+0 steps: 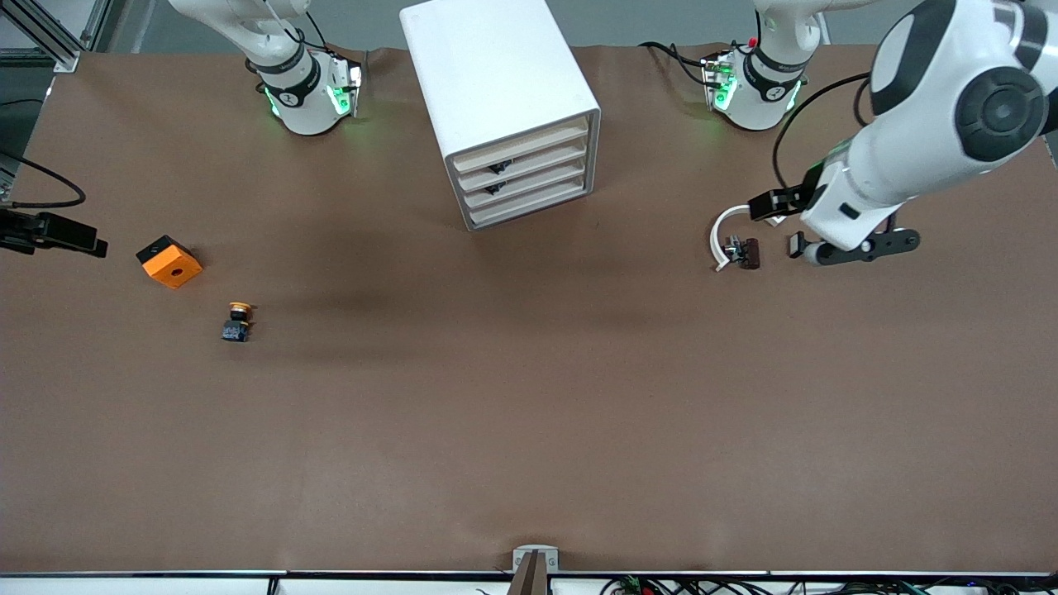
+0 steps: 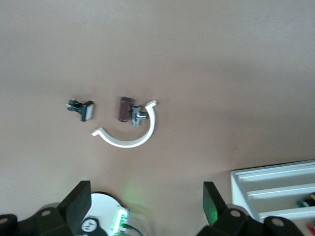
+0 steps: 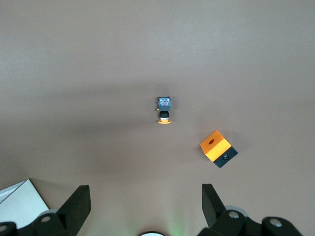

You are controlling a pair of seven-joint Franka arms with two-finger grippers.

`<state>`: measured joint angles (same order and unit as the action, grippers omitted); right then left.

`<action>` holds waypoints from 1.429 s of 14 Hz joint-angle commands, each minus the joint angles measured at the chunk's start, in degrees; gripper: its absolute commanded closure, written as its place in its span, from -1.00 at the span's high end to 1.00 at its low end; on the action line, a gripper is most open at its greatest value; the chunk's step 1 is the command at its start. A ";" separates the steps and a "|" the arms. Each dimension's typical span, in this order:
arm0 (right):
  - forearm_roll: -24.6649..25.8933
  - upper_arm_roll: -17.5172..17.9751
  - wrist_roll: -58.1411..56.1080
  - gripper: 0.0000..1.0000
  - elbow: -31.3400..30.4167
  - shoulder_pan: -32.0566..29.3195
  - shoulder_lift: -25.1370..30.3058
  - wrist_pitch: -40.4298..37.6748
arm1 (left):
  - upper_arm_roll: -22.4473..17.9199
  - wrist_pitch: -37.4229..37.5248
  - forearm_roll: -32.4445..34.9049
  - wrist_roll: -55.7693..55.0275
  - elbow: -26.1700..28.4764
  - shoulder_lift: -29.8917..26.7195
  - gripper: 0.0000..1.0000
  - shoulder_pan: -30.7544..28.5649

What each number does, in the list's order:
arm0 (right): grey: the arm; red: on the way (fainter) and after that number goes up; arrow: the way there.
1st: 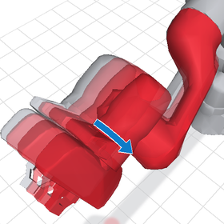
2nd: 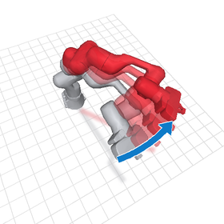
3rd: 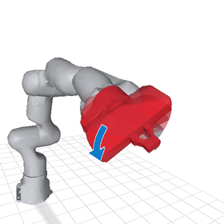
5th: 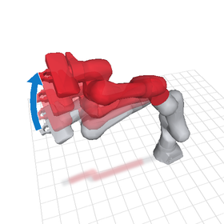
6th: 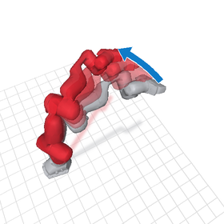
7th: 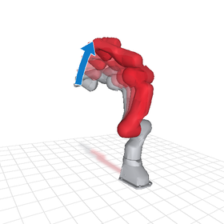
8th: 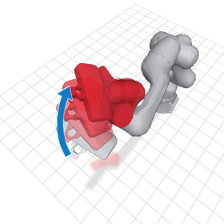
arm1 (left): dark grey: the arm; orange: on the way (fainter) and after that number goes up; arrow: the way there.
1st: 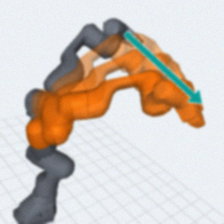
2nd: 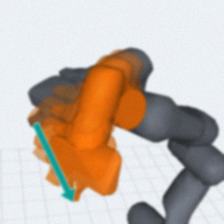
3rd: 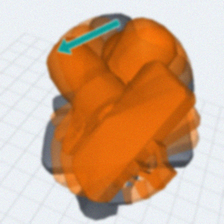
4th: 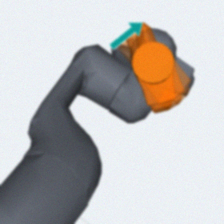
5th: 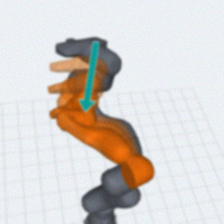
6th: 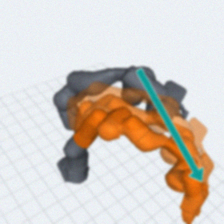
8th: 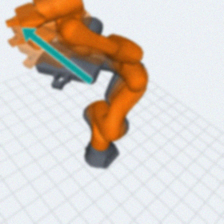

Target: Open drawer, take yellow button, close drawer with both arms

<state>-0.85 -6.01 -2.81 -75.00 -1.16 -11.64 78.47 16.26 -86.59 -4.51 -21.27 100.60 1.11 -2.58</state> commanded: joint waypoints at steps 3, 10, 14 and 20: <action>0.59 0.73 -0.88 1.00 0.21 -1.92 3.37 -1.04 | -15.36 -0.86 0.38 15.00 7.93 -10.76 1.00 5.83; 0.68 1.26 -0.97 1.00 -0.23 -0.77 6.19 -3.50 | -15.99 -3.32 3.63 17.40 4.26 -15.61 1.00 3.99; 0.85 1.00 -0.97 1.00 -0.40 -0.86 6.19 -3.50 | -15.91 -1.92 3.72 17.22 0.82 -13.85 1.00 4.08; 0.85 0.82 -0.97 1.00 -0.41 -1.13 6.10 -3.24 | -15.73 -1.13 3.63 17.05 -0.76 -13.33 1.00 4.60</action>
<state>-0.71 -5.19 -3.27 -74.79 -2.13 -6.22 75.22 0.27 -89.10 -1.85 -4.22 101.82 -13.12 1.79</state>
